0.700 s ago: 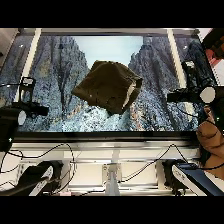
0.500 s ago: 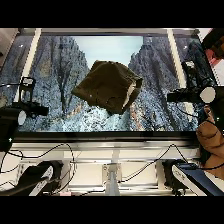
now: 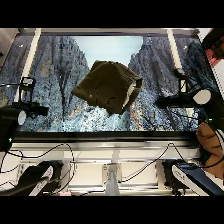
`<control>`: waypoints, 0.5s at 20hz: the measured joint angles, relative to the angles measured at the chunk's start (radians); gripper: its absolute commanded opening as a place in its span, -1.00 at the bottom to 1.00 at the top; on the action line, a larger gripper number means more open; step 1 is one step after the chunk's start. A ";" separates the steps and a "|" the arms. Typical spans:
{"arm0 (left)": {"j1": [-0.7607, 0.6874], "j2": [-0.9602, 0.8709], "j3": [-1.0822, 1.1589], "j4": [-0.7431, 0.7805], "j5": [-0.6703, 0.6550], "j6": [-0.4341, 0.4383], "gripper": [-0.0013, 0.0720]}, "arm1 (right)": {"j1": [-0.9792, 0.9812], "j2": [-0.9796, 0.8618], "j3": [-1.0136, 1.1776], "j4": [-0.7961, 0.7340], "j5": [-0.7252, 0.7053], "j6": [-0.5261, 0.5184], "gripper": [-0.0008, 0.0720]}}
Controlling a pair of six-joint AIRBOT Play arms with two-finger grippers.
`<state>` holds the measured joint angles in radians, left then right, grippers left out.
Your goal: Fold the clothes and pants, and hang the long-sleeved shirts on hangers.
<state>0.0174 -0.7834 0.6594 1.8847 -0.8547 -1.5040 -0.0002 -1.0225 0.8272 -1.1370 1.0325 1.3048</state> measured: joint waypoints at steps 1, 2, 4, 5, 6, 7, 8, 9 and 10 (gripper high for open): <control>0.000 0.000 0.000 0.000 0.000 0.000 -0.89 | 0.000 -0.023 -0.020 0.051 -0.007 -0.006 0.55; 0.000 0.000 0.000 0.000 0.000 0.000 -0.89 | 0.000 -0.050 -0.036 0.105 -0.011 -0.011 0.55; 0.000 0.000 0.000 0.000 0.000 0.000 -0.89 | 0.011 -0.118 -0.056 0.227 -0.026 -0.024 0.55; 0.000 0.000 0.000 0.000 0.000 0.000 -0.89 | 0.024 -0.151 -0.061 0.280 -0.036 -0.031 0.55; 0.000 0.000 0.000 0.000 0.000 0.000 -0.89 | 0.045 -0.189 -0.063 0.334 -0.052 -0.037 0.56; 0.000 0.000 0.000 0.000 0.000 0.000 -0.89 | 0.068 -0.222 -0.064 0.371 -0.067 -0.042 0.56; 0.000 0.000 0.000 0.000 0.000 0.000 -0.89 | 0.097 -0.257 -0.061 0.409 -0.089 -0.047 0.56; 0.000 -0.001 0.000 -0.001 0.000 0.000 -0.89 | 0.128 -0.291 -0.056 0.441 -0.117 -0.051 0.55; 0.000 -0.001 0.000 -0.004 0.000 0.000 -0.89 | 0.156 -0.319 -0.050 0.464 -0.134 -0.053 0.56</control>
<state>0.0174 -0.7841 0.6594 1.8805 -0.8543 -1.5040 0.1555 -1.3415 0.7776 -0.6731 0.8989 1.2522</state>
